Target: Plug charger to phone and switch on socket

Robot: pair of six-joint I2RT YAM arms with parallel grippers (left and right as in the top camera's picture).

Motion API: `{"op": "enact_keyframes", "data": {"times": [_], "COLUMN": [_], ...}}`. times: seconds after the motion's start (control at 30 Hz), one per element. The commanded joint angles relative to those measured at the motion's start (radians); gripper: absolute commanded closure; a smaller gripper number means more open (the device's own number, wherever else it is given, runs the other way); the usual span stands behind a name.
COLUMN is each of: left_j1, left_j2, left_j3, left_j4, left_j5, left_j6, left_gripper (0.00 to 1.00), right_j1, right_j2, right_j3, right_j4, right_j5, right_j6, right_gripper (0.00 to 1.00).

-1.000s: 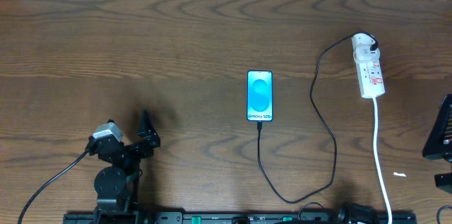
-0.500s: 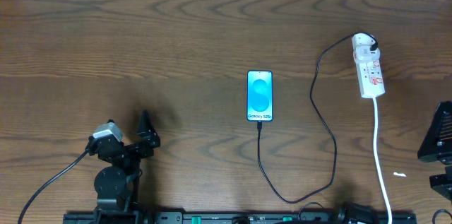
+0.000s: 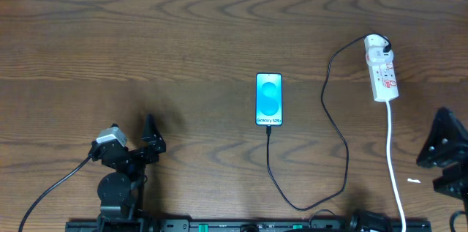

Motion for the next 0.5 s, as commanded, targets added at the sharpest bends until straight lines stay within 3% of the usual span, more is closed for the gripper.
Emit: {"op": "enact_keyframes", "data": {"times": [0.0,0.17,0.47], "left_j1": [0.005,0.005,0.005], "left_j2": [-0.002,-0.002,-0.002], "left_j3": [-0.006,-0.006,-0.006], "left_j4": [0.001,0.001,0.001], "left_j5": [0.010,0.010,0.010], "left_j6": [-0.005,-0.005,-0.005], "left_gripper": [0.07,0.07,0.07], "right_j1": [0.008,0.008,0.008], "right_j2": [-0.002,-0.002,-0.097], "right_j3": [-0.060,-0.175,-0.519], "right_j4": [0.014,0.080,0.373], "right_j5": [0.009,0.007,-0.026], "right_j6": [-0.048,-0.024,-0.018], "right_gripper": [0.01,0.01,0.01]}}
